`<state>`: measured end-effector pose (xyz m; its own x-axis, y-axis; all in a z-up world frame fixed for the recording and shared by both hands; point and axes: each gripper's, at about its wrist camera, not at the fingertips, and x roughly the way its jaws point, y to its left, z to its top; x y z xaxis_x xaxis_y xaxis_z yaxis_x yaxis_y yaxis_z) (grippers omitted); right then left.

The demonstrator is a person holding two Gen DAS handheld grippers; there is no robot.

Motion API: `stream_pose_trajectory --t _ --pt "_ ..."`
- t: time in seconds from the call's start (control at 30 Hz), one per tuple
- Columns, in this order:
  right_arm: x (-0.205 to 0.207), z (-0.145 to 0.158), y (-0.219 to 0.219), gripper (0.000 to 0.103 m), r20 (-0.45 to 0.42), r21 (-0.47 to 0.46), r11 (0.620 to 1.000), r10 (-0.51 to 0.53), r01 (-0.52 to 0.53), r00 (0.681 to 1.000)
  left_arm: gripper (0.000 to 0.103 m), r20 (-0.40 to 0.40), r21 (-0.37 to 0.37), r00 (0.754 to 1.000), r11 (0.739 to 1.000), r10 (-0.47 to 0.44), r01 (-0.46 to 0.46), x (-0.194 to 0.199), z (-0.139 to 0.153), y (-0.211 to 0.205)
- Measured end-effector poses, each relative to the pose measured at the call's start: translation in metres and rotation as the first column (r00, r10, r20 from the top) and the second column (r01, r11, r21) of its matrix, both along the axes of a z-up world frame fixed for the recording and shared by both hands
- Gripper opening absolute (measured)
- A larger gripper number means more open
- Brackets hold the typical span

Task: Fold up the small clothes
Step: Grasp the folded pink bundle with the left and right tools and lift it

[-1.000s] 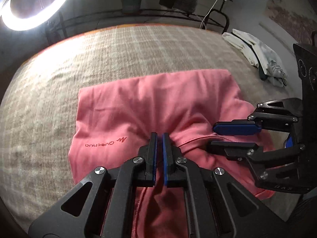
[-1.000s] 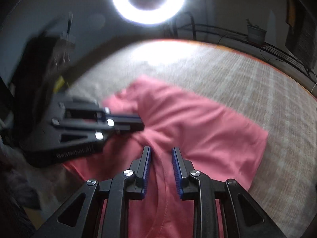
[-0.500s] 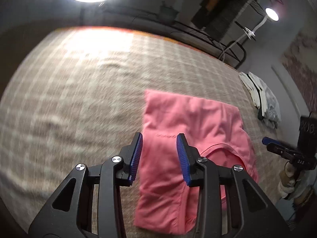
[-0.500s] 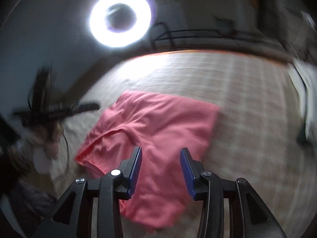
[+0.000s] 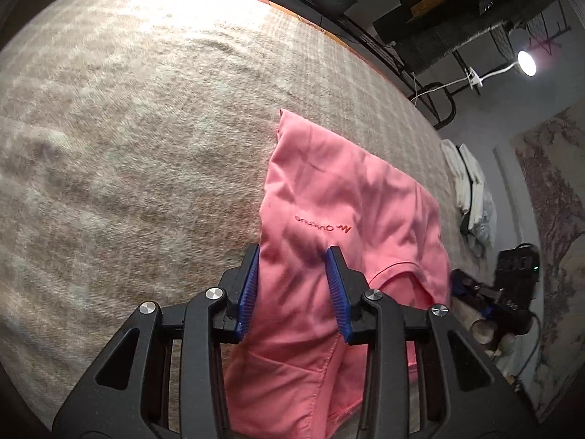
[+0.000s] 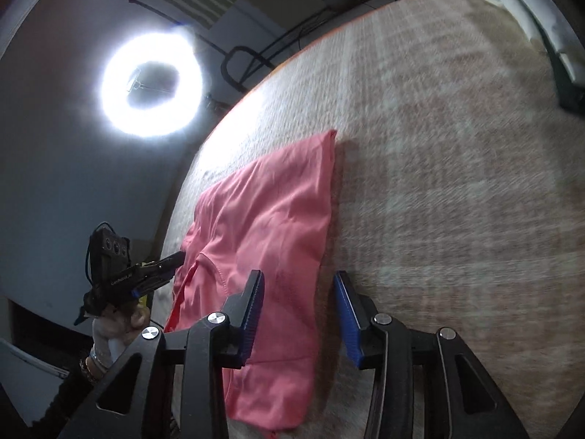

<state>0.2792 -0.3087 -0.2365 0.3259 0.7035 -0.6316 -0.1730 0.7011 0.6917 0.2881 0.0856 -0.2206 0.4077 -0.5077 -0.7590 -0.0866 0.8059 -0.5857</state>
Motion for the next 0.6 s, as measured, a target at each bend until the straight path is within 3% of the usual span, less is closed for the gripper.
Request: stream_pose_trajectory --t 0.07,0.13,0.23,0.4,0.6 --pt "0.005 -0.008 0.001 0.033 -0.042 0.065 0.998 -0.008 0.011 0.999 0.032 0.003 -0.006 1.0 1.0 0.013 -0.013 0.002 0.0 -0.003" --pt "0.007 -0.014 0.006 0.026 -0.056 0.092 0.995 -0.018 0.023 0.998 0.017 -0.003 0.003 1.0 1.0 0.004 -0.004 0.005 -0.001 -0.01" --pt "0.005 -0.009 0.019 0.008 -0.049 0.028 1.0 -0.013 0.014 0.999 0.008 0.019 0.066 1.0 0.998 0.019 -0.021 0.004 0.005 -0.02" --pt "-0.006 0.024 0.039 0.004 0.038 -0.151 0.989 0.021 -0.015 0.999 0.006 0.127 0.198 0.991 0.98 -0.032 0.006 -0.007 0.035 -0.041" --pt "-0.022 0.066 0.049 0.003 0.143 -0.242 0.969 0.079 -0.042 0.987 0.005 0.198 0.203 0.978 0.979 -0.059 0.017 -0.018 0.069 -0.06"
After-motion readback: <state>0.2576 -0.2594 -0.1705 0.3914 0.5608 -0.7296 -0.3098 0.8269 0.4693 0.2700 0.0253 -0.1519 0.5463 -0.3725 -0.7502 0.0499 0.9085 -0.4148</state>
